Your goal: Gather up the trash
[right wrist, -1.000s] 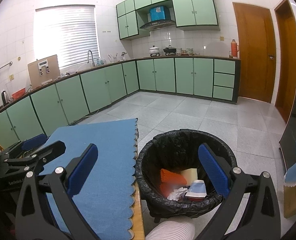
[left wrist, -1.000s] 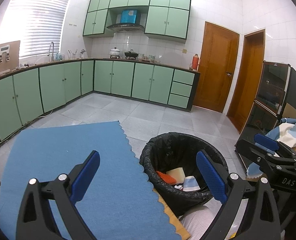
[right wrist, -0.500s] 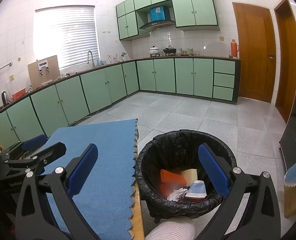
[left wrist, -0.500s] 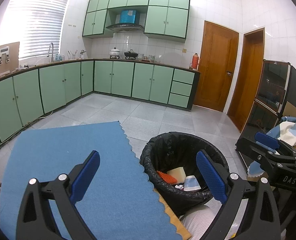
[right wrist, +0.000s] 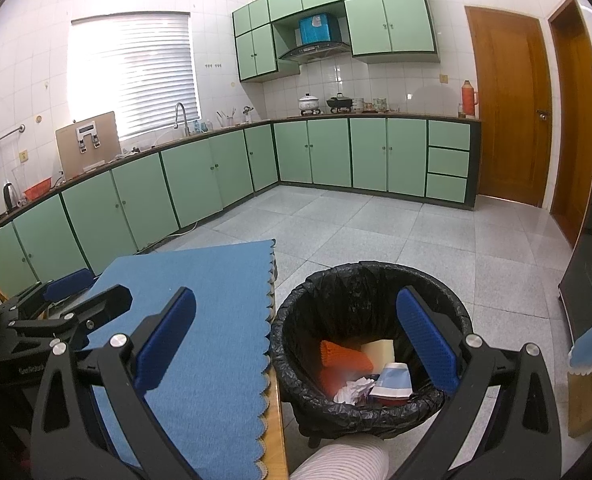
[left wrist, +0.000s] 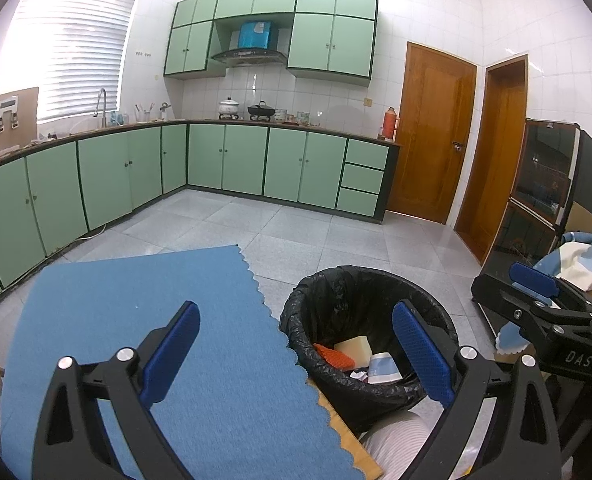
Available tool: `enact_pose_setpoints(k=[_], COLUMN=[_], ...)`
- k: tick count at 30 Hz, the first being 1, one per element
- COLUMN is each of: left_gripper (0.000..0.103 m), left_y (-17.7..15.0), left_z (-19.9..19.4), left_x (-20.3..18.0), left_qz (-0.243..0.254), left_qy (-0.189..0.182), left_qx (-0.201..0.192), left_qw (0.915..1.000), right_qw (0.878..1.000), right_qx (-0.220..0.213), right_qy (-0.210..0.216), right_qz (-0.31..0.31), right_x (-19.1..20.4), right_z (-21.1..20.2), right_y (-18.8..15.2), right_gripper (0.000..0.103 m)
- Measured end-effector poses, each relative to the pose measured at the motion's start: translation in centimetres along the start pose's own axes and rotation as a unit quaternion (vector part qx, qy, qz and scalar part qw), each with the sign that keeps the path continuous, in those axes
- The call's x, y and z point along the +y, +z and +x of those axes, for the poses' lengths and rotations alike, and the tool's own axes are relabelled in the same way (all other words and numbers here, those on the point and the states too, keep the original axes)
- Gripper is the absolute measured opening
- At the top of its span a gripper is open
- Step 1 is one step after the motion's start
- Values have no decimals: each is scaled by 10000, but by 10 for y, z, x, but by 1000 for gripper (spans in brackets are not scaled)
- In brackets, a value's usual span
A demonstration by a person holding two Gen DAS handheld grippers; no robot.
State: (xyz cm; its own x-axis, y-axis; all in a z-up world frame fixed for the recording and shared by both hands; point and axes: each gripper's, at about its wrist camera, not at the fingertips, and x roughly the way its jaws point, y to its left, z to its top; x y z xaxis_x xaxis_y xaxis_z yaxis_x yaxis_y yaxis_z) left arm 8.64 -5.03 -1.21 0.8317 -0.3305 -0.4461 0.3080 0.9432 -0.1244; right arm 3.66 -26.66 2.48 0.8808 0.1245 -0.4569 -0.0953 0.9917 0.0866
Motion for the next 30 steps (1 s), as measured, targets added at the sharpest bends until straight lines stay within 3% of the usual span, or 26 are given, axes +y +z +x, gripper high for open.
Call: enact_pose_setpoints(k=[30], left_gripper=[95], left_y=[-1], left_z=[1], left_x=[2], left_qz=[-1], left_qy=[1], left_qx=[59], left_qw=[10000], right_qw=[10000], right_qx=[58], right_qy=[-5], right_qz=[27], right_x=[-2], right_z=[4], right_y=[-5], right_gripper=[98])
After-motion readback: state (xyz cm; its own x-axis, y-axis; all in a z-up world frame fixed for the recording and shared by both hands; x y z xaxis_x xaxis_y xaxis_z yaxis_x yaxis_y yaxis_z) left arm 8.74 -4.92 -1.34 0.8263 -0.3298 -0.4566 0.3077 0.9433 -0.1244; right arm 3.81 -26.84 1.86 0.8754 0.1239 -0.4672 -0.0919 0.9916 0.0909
